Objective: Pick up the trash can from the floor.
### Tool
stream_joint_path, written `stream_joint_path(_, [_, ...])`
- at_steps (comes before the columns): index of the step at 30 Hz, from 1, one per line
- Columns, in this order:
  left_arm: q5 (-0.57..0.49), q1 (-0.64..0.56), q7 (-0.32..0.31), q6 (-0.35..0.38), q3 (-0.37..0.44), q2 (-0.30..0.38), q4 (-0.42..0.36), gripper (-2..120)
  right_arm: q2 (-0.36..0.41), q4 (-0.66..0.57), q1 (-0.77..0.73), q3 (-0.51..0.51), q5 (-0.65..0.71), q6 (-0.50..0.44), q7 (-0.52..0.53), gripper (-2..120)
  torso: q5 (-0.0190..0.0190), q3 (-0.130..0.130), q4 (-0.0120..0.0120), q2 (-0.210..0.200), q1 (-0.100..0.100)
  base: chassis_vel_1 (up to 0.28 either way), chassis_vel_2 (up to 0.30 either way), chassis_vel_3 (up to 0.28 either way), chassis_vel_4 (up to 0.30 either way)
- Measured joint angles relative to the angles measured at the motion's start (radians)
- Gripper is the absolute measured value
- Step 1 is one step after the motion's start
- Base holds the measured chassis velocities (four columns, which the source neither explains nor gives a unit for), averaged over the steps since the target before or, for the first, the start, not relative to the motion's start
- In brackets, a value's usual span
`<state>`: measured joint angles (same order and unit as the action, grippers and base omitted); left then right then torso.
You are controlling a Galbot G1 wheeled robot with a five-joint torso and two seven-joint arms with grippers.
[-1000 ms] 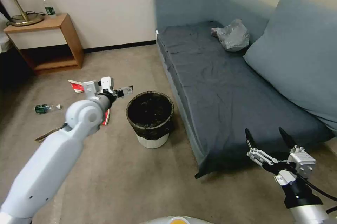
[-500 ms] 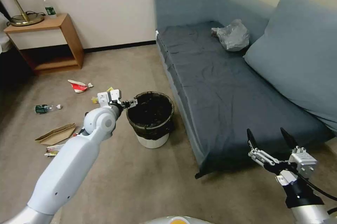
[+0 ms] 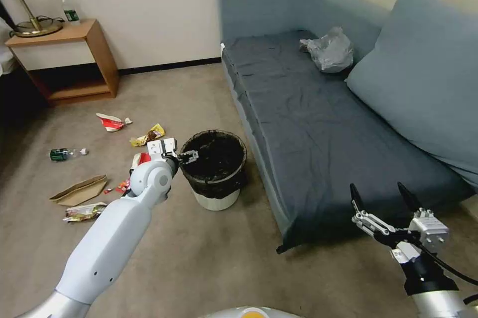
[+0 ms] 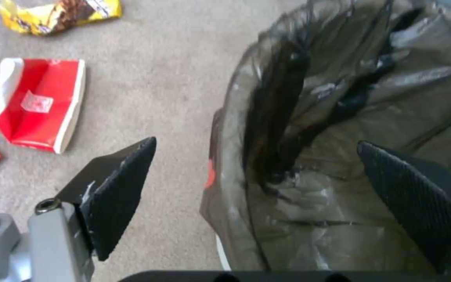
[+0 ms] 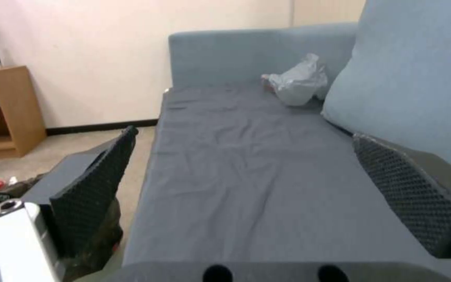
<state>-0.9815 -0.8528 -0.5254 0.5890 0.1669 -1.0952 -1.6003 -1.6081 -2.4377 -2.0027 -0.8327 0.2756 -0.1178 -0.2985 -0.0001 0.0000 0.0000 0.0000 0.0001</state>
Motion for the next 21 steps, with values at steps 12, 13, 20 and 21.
stream_joint_path(12, [0.000, 0.002, 0.019, 0.000, -0.006, 0.001, 0.017, 83, 0.000, 0.000, 0.006, -0.019, 0.013, 0.000, 0.001, 100, 0.0000, 0.000, 0.0000, 0.000, 0.000, 0.000, 0.000, 0.000, 0.000])
stream_joint_path(13, [0.000, -0.001, 0.019, 0.001, -0.004, 0.000, 0.019, 76, 0.000, 0.000, 0.005, -0.019, 0.014, 0.000, 0.001, 100, 0.0001, 0.000, -0.0001, 0.000, 0.000, 0.000, 0.000, 0.000, 0.000])
stream_joint_path(20, [0.000, -0.017, 0.019, 0.002, 0.007, -0.008, 0.021, 55, 0.000, -0.003, -0.001, -0.016, 0.013, 0.000, 0.001, 100, 0.0000, 0.000, 0.0000, 0.000, 0.000, 0.000, 0.000, 0.000, 0.000])
stream_joint_path(21, [0.000, -0.022, 0.019, 0.002, 0.011, -0.010, 0.021, 48, 0.000, -0.003, -0.003, -0.015, 0.013, 0.000, 0.002, 100, 0.0000, 0.000, 0.0000, 0.000, 0.000, 0.000, 0.000, 0.000, 0.000])
